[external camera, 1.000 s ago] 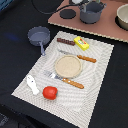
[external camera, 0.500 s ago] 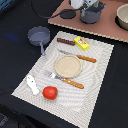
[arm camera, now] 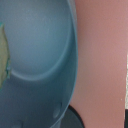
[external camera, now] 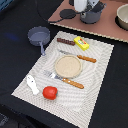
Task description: Interact with the objects in diverse but meaningful ways.
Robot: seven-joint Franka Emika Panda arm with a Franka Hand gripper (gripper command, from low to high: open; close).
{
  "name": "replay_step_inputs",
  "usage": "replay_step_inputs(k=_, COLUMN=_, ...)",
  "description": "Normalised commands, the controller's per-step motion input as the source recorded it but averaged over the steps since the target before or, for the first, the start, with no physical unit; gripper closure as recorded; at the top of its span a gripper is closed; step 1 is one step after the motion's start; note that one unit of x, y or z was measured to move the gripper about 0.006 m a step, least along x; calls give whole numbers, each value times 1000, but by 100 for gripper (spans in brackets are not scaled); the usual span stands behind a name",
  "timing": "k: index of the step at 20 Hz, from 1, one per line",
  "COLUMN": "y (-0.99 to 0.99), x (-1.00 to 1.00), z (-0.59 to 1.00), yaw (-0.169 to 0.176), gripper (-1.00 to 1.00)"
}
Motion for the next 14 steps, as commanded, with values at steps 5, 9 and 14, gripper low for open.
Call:
replay_step_inputs(k=5, y=198, x=271, z=-75, yaw=1, gripper=-100)
replay_step_inputs(k=9, y=229, x=284, z=-29, yaw=0, gripper=-100)
replay_step_inputs(k=14, y=238, x=272, z=-17, yaw=0, gripper=-100)
